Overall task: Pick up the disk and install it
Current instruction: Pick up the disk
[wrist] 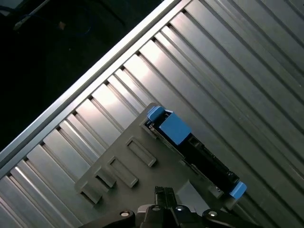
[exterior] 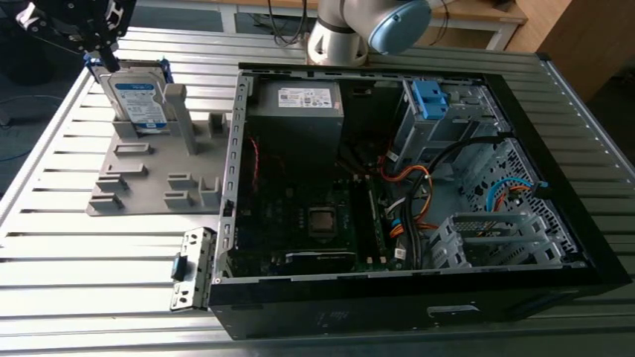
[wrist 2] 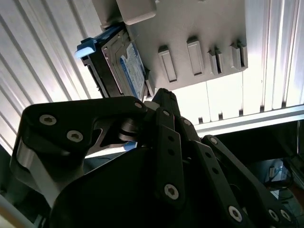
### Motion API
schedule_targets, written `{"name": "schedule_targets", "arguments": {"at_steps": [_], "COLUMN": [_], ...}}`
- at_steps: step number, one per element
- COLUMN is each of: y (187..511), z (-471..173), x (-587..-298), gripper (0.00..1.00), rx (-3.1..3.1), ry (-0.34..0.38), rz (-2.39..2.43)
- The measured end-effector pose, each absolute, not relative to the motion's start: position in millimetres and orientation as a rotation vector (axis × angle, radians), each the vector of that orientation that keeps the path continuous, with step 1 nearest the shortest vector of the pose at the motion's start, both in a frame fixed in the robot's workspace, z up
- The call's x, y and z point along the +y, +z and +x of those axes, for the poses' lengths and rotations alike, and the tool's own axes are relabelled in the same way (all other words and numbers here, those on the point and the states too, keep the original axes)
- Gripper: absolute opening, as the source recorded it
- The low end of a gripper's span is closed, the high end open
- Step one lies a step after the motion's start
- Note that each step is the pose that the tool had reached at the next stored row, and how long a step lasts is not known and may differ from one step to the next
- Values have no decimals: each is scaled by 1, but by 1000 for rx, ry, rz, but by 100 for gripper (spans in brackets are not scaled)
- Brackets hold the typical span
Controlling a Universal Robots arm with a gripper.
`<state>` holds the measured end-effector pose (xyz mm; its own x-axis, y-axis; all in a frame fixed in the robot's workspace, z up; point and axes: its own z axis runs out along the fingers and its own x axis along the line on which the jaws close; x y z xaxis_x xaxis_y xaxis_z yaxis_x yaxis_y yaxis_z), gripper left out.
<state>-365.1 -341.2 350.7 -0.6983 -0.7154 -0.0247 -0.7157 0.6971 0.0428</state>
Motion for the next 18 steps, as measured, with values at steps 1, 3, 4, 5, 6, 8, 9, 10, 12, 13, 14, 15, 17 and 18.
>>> {"name": "schedule_targets", "arguments": {"at_steps": [1, 3, 4, 5, 6, 8, 9, 10, 12, 13, 14, 15, 17, 18], "y": [351, 351, 351, 351, 351, 351, 351, 351, 351, 351, 351, 351, 351, 351], "z": [-365, -365, -365, -365, -365, -365, -365, -365, -365, -365, -365, -365, -365, -365], "x": [-341, -341, -341, -341, -341, -341, -341, -341, -341, -341, -341, -341, -341, -341], "gripper": [11, 11, 11, 11, 11, 11, 11, 11, 11, 11, 11, 11, 11, 11], "rx": [2884, 2875, 2870, 2865, 2860, 2851, 2847, 2842, 2832, 2827, 2823, 2818, 2808, 2803], "ry": [77, 77, 77, 77, 77, 77, 77, 77, 77, 77, 77, 77, 77, 77], "rz": [-1229, -1251, -1262, -1274, -1284, -1306, -1316, -1327, -1348, -1359, -1369, -1379, -1399, -1410]}}
